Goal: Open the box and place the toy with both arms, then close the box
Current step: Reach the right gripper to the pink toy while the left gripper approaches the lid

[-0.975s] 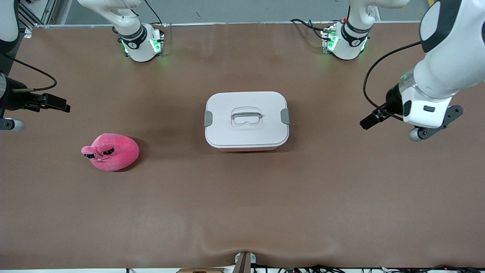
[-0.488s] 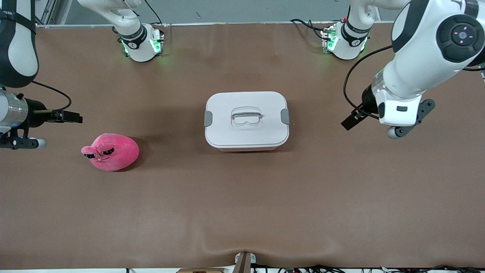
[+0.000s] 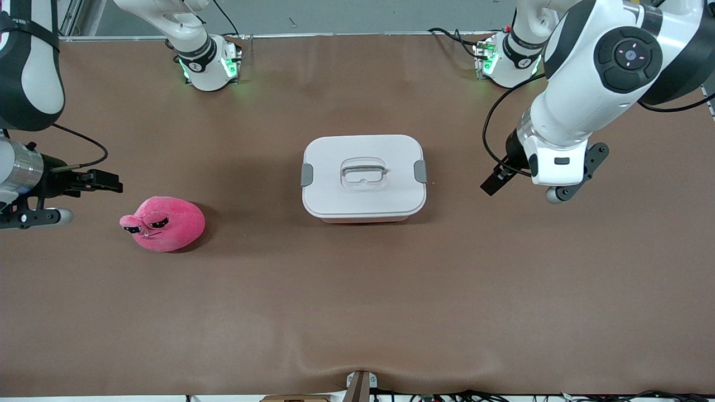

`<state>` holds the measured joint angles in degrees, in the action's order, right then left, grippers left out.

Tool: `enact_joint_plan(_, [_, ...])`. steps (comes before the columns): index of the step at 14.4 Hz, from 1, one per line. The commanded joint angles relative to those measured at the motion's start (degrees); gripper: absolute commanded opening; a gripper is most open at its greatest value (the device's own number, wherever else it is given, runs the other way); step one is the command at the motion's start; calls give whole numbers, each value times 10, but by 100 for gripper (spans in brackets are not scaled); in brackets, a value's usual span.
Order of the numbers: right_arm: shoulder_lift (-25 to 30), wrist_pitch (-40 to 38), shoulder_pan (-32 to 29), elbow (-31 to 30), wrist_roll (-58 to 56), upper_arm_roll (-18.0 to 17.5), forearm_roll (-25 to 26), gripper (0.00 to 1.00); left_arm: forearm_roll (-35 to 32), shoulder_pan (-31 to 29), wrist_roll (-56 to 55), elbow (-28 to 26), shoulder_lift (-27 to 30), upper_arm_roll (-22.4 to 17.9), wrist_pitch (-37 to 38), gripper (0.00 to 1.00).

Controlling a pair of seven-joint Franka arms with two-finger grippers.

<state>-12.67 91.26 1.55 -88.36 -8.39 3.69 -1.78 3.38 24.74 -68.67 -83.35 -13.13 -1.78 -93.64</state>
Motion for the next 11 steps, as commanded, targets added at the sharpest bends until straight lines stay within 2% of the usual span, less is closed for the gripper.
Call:
enact_joint_plan(1, [8,32,20,-26,-4,-1,20,100,8,18,-42,13,-22,-3,-19,100])
enact_joint_plan(7, [45,170,24,-157,-52,-1,39,100,16,60,-174,13,-42,3,-31,100])
enact_joint_plan(11, [49,244,21,-210,-103,-1,40,100,15,93,-240,13,-54,3,-55,100])
